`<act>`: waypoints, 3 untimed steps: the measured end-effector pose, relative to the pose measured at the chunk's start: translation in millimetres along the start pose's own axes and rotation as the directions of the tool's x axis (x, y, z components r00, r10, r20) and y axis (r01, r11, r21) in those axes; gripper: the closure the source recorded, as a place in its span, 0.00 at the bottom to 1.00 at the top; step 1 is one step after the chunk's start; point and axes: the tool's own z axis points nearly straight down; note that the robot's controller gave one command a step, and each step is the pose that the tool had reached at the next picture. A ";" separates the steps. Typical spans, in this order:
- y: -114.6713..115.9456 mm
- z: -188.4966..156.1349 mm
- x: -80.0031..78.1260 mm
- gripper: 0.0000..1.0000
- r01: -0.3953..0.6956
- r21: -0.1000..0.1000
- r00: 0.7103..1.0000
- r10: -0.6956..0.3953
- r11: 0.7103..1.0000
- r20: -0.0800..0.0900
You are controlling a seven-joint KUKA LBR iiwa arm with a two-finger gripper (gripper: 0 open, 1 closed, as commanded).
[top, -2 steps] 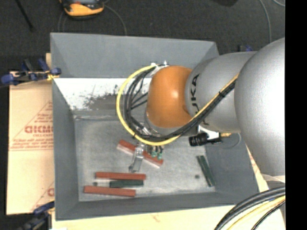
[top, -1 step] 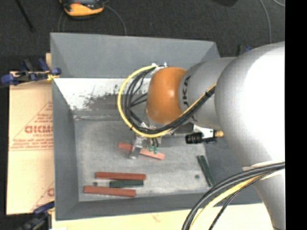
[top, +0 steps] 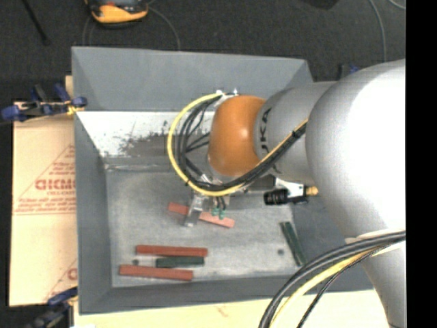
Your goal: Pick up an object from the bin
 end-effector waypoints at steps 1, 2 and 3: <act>10.8 -47.5 -6.0 1.00 0.020 0.003 1.000 -0.020 1.000 -0.008; 12.7 -63.7 -7.8 1.00 0.023 0.000 1.000 -0.023 1.000 -0.004; 17.8 -79.4 -26.6 1.00 0.102 -0.005 0.995 -0.102 0.995 0.018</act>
Offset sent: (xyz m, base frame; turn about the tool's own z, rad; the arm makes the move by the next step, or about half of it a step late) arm 0.0045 -0.0296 0.1720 0.0037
